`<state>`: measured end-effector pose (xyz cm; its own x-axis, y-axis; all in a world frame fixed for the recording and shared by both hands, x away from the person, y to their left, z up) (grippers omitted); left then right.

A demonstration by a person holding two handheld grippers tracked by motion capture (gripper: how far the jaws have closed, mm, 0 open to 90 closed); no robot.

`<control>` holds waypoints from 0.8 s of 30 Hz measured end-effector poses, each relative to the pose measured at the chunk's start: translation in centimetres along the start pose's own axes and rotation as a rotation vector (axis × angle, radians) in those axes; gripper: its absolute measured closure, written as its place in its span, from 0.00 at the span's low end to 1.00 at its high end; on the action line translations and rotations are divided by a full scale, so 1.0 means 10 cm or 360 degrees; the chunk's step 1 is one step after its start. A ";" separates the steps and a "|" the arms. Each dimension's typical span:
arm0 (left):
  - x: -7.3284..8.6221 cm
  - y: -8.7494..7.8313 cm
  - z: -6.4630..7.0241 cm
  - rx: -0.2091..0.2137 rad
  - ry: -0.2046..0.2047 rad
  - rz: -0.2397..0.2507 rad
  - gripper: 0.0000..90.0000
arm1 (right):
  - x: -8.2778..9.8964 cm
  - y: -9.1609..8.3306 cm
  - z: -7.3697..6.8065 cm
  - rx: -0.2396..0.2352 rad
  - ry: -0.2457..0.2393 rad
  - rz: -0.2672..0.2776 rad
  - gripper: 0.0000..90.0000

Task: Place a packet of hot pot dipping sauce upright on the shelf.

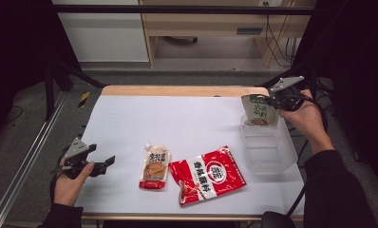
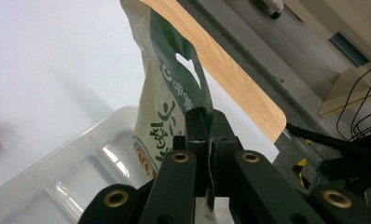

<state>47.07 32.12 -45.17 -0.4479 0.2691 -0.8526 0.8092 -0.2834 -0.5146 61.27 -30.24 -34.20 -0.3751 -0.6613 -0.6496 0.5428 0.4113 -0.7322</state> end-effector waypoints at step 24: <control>0.00 0.01 0.02 0.0015 0.0016 -0.0011 0.09 | 0.18 -0.01 0.11 0.0072 0.0213 -0.0063 0.68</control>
Point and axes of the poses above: each handheld gripper's, and its own axes: y roughly forward along the jaws, x roughly out of its underside, z roughly to its right, the point moved 2 cm from there along y, roughly forward along the jaws, and after that the axes turned 11 degrees about -x, right-handed, at the moved point
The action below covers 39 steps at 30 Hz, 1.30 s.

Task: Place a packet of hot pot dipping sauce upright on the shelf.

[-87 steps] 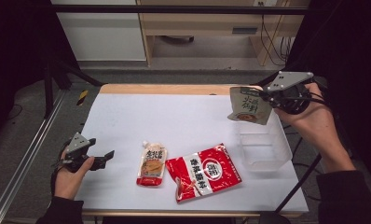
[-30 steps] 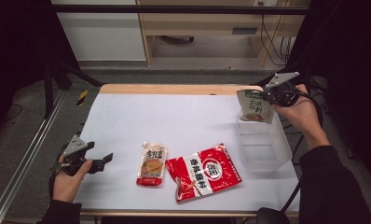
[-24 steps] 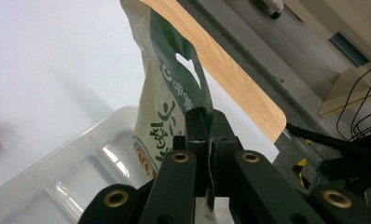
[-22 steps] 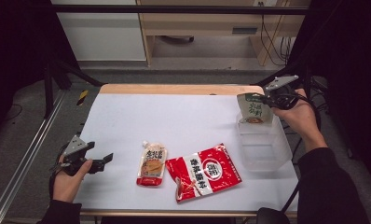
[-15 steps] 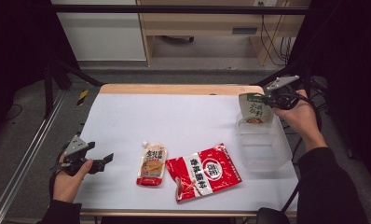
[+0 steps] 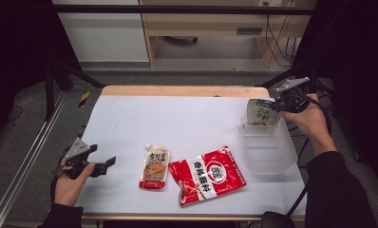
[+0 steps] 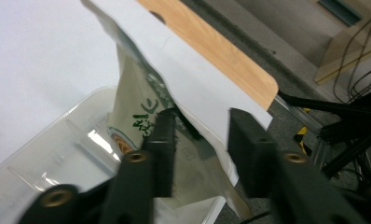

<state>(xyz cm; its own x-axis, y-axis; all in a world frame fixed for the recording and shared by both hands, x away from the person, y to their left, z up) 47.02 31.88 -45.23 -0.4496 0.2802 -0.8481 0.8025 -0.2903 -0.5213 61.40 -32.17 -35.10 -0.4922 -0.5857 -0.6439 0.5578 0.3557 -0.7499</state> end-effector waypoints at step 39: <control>-0.03 0.02 0.15 0.0028 0.0118 -0.0023 0.08 | -0.55 -0.46 -1.16 -0.0045 -0.0176 0.0341 0.17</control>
Point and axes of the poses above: each handheld gripper's, and its own axes: y roughly forward along the jaws, x roughly out of its underside, z roughly to its right, the point moved 2 cm from there along y, roughly forward along the jaws, and after that the axes turned 11 degrees about -x, right-handed, at the moved point
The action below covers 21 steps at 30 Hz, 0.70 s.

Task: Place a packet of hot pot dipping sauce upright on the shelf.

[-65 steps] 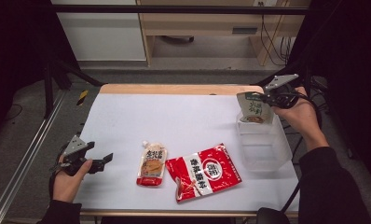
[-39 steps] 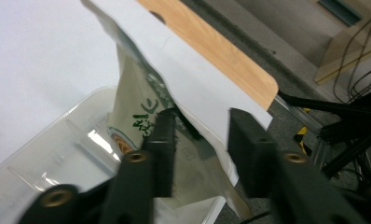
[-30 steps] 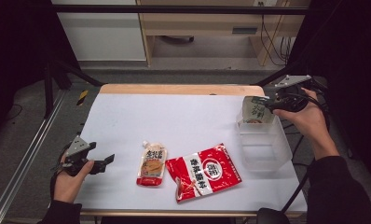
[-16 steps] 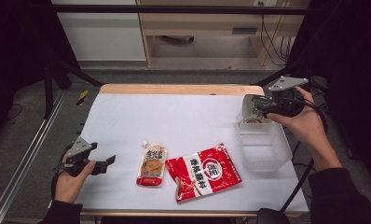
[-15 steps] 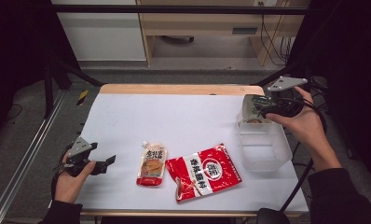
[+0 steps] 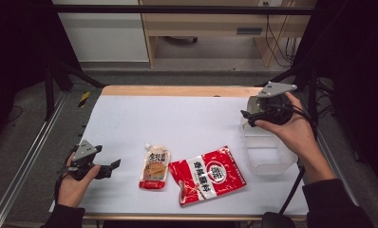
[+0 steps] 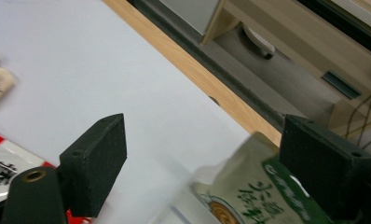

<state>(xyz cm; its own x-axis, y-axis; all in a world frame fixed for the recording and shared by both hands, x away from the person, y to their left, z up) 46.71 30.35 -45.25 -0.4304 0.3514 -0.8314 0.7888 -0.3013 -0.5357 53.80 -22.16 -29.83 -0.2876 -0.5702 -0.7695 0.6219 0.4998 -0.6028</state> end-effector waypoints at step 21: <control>0.00 0.02 0.10 0.0032 0.0026 -0.0005 0.08 | -0.24 0.40 -0.79 -0.0187 -0.0093 -0.0011 0.20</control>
Point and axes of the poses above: each handheld gripper's, and its own axes: y roughly forward along the jaws, x roughly out of its underside, z roughly to its right, the point moved 2 cm from there along y, roughly forward along the jaws, and after that the axes turned 11 degrees about -x, right-handed, at the moved point
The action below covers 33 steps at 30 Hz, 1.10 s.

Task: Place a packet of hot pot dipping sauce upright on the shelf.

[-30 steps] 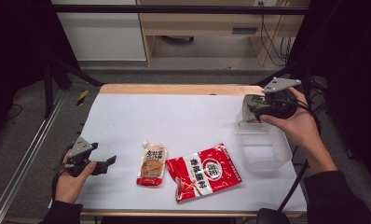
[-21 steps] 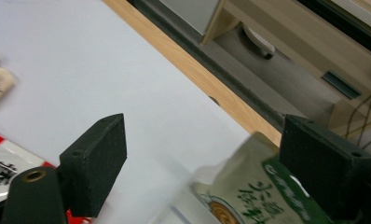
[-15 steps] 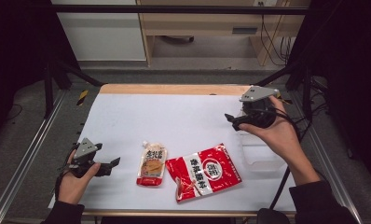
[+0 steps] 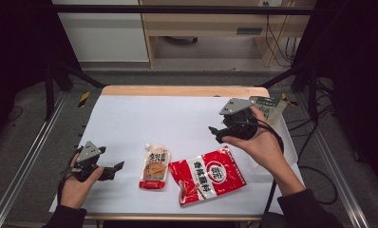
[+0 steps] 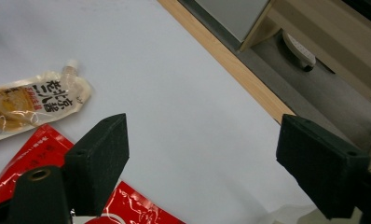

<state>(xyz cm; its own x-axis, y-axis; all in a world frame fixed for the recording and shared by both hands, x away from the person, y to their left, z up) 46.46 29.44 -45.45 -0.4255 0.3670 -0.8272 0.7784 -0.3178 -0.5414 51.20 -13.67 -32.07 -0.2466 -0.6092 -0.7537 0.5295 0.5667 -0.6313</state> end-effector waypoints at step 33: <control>-0.02 0.02 0.08 0.0019 0.0066 -0.0012 0.08 | -0.14 1.07 -0.94 -0.0295 0.0045 -0.0041 0.57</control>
<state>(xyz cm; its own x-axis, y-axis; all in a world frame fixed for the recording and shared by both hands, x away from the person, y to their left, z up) 46.29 28.61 -45.50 -0.4117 0.4055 -0.8162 0.7694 -0.3254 -0.5497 49.60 -1.52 -39.49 -0.2823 -0.6106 -0.7399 0.3648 0.6450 -0.6715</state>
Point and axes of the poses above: each handheld gripper's, and its own axes: y roughly forward along the jaws, x roughly out of its underside, z roughly to its right, the point moved 2 cm from there along y, roughly forward along the jaws, and after that the axes turned 11 degrees about -x, right-handed, at the moved point
